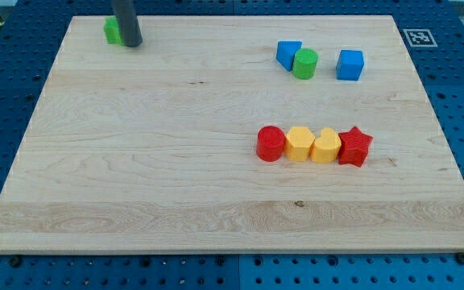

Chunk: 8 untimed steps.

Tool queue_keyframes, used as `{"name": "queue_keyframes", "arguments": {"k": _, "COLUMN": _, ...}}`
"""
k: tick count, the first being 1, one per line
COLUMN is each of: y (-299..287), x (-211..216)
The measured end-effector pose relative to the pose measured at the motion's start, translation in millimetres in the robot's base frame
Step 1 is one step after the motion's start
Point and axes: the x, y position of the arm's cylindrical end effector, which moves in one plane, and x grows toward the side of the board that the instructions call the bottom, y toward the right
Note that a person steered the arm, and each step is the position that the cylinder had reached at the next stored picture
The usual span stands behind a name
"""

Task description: Separate red circle and yellow hexagon

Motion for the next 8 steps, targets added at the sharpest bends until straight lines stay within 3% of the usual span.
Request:
{"name": "queue_keyframes", "arguments": {"k": 1, "y": 0, "x": 5}}
{"name": "queue_keyframes", "arguments": {"k": 2, "y": 16, "x": 37}}
{"name": "queue_keyframes", "arguments": {"k": 3, "y": 63, "x": 106}}
{"name": "queue_keyframes", "arguments": {"k": 7, "y": 102, "x": 130}}
{"name": "queue_keyframes", "arguments": {"k": 8, "y": 102, "x": 170}}
